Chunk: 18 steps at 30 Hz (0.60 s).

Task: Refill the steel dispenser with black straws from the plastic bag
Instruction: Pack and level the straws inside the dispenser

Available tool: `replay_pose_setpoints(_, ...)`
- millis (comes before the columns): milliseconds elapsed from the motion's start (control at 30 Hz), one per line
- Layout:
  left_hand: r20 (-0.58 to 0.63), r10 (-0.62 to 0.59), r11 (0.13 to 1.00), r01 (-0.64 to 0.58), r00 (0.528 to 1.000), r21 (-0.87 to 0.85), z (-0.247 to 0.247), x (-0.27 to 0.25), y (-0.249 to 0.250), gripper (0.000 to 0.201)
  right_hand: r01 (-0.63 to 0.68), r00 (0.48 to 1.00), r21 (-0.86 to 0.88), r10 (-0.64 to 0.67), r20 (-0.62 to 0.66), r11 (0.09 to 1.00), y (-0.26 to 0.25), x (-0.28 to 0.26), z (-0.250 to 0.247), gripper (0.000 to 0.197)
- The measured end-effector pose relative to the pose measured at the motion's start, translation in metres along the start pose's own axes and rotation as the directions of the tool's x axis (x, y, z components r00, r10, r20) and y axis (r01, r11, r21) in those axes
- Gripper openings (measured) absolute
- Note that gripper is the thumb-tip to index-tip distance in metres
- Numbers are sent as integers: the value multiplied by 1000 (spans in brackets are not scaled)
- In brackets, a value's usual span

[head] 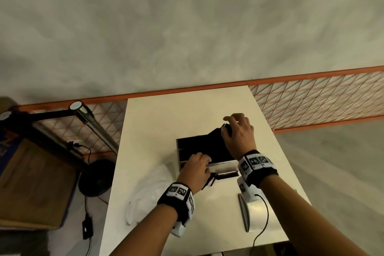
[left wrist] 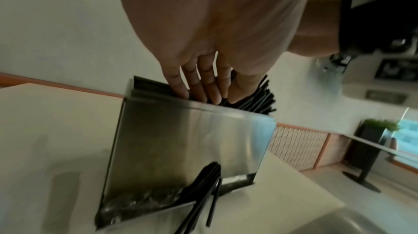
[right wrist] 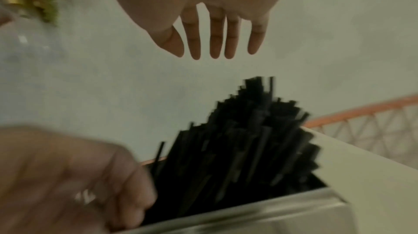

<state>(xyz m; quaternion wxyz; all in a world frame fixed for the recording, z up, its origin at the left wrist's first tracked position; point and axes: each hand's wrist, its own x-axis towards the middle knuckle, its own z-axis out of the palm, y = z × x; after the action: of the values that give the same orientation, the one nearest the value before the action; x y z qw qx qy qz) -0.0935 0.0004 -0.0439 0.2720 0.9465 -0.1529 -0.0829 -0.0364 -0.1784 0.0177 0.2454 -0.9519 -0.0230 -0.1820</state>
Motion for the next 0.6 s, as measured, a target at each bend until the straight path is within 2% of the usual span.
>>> replay_pose_setpoints(133, 66, -67, 989, 58, 996, 133, 14, 5, -4, 25, -210, 971, 91, 197, 137, 973, 34, 8, 3, 47)
replay_pose_setpoints(233, 15, -70, 989, 68, 997, 129, 19, 5, -6, 27, -279, 933, 172, 225, 280, 945, 50, 4, 11, 55)
replay_pose_setpoints(333, 0, -81, 994, 80, 997, 76, 18, 7, -6, 26, -321, 907, 231, 228, 355, 918, 54, -4, 15, 56)
replay_pose_setpoints(600, 34, -28, 999, 26, 999, 47, 27, -9, -6, 26, -297, 943, 367, 208, 261, 881, 50, -37, 27, 35)
